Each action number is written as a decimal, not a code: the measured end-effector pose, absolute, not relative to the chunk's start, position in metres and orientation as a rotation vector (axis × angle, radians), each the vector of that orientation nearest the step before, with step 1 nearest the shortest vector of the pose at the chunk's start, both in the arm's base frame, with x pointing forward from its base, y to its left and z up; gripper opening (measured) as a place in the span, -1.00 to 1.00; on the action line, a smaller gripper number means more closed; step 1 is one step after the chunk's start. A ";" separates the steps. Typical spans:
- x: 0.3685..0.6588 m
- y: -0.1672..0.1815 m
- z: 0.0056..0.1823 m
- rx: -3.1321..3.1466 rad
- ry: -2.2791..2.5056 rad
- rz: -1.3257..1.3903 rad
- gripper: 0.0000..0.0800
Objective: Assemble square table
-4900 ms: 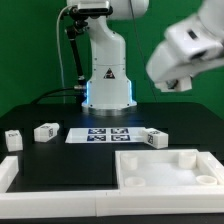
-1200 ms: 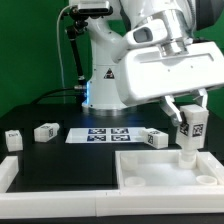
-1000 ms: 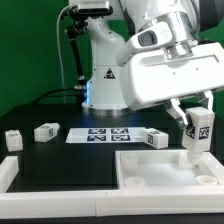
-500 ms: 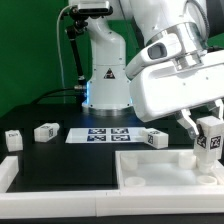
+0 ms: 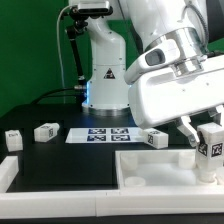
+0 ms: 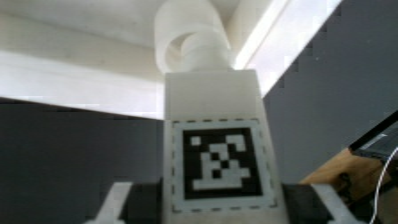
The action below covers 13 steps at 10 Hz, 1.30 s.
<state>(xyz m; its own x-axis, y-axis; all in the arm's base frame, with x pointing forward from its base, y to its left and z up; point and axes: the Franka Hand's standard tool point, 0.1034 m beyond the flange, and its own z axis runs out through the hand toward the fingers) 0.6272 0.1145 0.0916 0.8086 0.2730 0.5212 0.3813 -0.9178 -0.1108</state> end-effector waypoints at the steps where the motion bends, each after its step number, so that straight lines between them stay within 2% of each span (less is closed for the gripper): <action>1: 0.627 0.114 0.089 -2.785 -0.508 -0.751 -0.27; 4: 0.623 0.111 0.081 -2.791 -0.496 -0.742 -0.27; 9: 0.622 0.113 0.080 -2.805 -0.472 -0.807 -0.27; 10: 0.622 0.113 0.080 -2.805 -0.471 -0.807 0.13; 11: 0.622 0.113 0.080 -2.805 -0.471 -0.807 0.44; 12: 0.622 0.113 0.080 -2.805 -0.471 -0.807 0.44; 13: 0.622 0.113 0.080 -2.805 -0.471 -0.807 0.59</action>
Offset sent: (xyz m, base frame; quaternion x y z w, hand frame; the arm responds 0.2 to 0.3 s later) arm -0.0029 -0.0059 -0.0066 -0.0132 0.0071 -0.0063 0.9999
